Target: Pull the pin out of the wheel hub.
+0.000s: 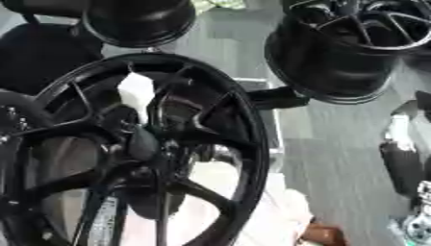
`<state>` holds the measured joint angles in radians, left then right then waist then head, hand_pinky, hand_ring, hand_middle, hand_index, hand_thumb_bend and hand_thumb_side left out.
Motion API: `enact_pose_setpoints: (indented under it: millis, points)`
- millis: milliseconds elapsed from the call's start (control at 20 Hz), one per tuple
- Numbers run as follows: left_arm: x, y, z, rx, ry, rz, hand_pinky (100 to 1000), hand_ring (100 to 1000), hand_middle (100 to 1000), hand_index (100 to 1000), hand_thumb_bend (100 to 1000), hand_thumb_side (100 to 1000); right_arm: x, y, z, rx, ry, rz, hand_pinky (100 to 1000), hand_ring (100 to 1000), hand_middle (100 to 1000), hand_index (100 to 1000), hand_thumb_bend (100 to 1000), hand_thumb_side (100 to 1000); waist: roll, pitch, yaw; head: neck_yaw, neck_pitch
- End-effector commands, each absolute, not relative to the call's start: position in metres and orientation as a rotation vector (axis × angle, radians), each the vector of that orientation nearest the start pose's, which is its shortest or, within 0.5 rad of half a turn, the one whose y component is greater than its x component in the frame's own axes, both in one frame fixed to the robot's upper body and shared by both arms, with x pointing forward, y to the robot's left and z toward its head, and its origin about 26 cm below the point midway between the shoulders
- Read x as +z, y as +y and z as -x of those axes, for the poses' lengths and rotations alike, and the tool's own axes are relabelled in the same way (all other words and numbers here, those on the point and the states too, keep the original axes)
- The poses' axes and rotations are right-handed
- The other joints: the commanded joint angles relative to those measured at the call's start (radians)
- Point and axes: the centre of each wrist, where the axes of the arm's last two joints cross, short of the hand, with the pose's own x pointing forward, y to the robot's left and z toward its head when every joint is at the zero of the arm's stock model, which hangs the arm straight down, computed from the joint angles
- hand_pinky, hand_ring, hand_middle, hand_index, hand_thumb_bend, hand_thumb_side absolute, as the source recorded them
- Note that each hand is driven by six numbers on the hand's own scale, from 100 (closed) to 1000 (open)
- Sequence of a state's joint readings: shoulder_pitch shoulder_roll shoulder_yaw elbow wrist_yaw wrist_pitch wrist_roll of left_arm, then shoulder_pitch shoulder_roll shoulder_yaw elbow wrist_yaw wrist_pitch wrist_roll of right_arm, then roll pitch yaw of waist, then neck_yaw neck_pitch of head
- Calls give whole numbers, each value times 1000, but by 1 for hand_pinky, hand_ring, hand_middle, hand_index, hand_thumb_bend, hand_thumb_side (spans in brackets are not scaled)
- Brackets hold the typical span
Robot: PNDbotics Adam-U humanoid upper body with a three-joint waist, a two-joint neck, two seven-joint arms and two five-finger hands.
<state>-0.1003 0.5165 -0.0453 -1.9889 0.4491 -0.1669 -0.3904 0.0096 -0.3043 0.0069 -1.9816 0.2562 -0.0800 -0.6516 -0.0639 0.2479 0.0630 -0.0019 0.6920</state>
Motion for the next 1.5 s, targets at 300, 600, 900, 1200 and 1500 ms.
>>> enact_pose_setpoints:
  millis: [300, 600, 900, 1200, 1500]
  points:
    - [181, 302, -281, -749, -2186, 411, 776, 739, 683, 811, 100, 566, 118, -287, -258, -168, -2159, 827, 869, 786, 604, 723, 100, 469, 5, -18, 1, -2, -12]
    - [247, 314, -291, -1058, -2350, 207, 774, 743, 695, 817, 100, 634, 117, -290, -257, -150, -2157, 843, 869, 786, 604, 723, 100, 464, 13, -23, -1, -9, -12]
    - [317, 310, -288, -1472, -2415, -90, 771, 746, 700, 824, 100, 433, 116, -291, -256, -129, -2156, 847, 869, 786, 603, 723, 100, 467, 23, -21, -9, -11, -12]
    - [359, 292, -283, -1725, -2428, -231, 777, 757, 719, 831, 100, 331, 116, -290, -256, -110, -2158, 842, 869, 786, 603, 723, 100, 467, 31, -19, -20, -12, -12]
    - [386, 268, -277, -1932, -2363, -344, 783, 769, 736, 836, 100, 266, 116, -291, -256, -94, -2157, 838, 869, 786, 603, 723, 100, 469, 36, -20, -23, -16, -12]
